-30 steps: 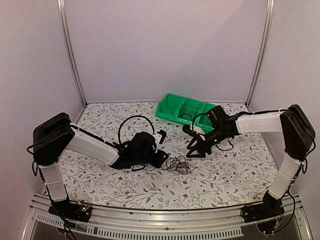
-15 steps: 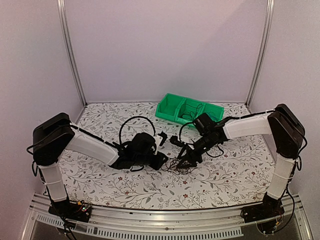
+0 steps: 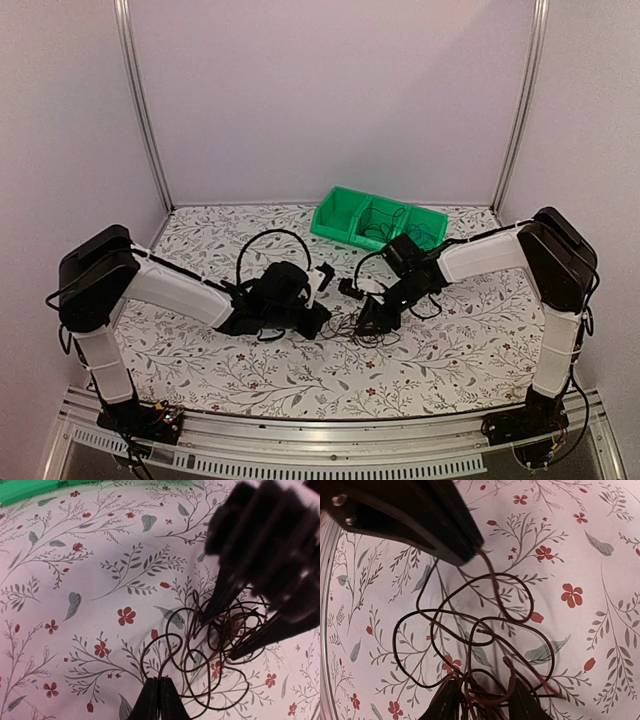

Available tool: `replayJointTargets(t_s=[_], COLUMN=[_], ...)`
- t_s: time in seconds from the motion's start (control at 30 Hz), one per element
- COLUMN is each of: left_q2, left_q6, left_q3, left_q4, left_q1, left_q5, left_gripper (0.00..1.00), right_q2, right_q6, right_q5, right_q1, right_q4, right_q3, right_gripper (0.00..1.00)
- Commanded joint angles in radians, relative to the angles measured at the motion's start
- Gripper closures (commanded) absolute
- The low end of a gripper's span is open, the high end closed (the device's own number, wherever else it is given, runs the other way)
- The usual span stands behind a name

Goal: Untangle the cables

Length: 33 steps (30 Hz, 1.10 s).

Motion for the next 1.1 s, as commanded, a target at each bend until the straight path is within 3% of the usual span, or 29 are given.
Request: replayJointTargets(t_s=[0.0, 0.23, 0.47, 0.83, 1.07], left_q2=[-0.237, -0.578, -0.769, -0.794, -0.729], left_q6=[0.048, 0.16, 0.282, 0.348, 0.33], left_q3=[0.005, 0.047, 0.137, 0.248, 0.192], left_q4=[-0.066, -0.162, -0.12, -0.124, -0.102], left_q1=[0.01, 0.011, 0.012, 0.009, 0.012], left_q5=[-0.092, -0.362, -0.51, -0.485, -0.478], left_gripper=[1.0, 1.0, 1.0, 1.0, 1.0], right_q2=[0.026, 0.015, 0.013, -0.008, -0.142], right_q6=[0.033, 0.039, 0.023, 0.004, -0.032], right_q5=[0.085, 0.164, 0.239, 0.292, 0.224], right_q1=[0.001, 0.001, -0.012, -0.057, -0.085], right_q4=[0.025, 0.032, 0.033, 0.02, -0.056], right_q3=[0.024, 0.02, 0.011, 0.013, 0.045], right_gripper=[0.7, 0.73, 0.68, 0.62, 0.48])
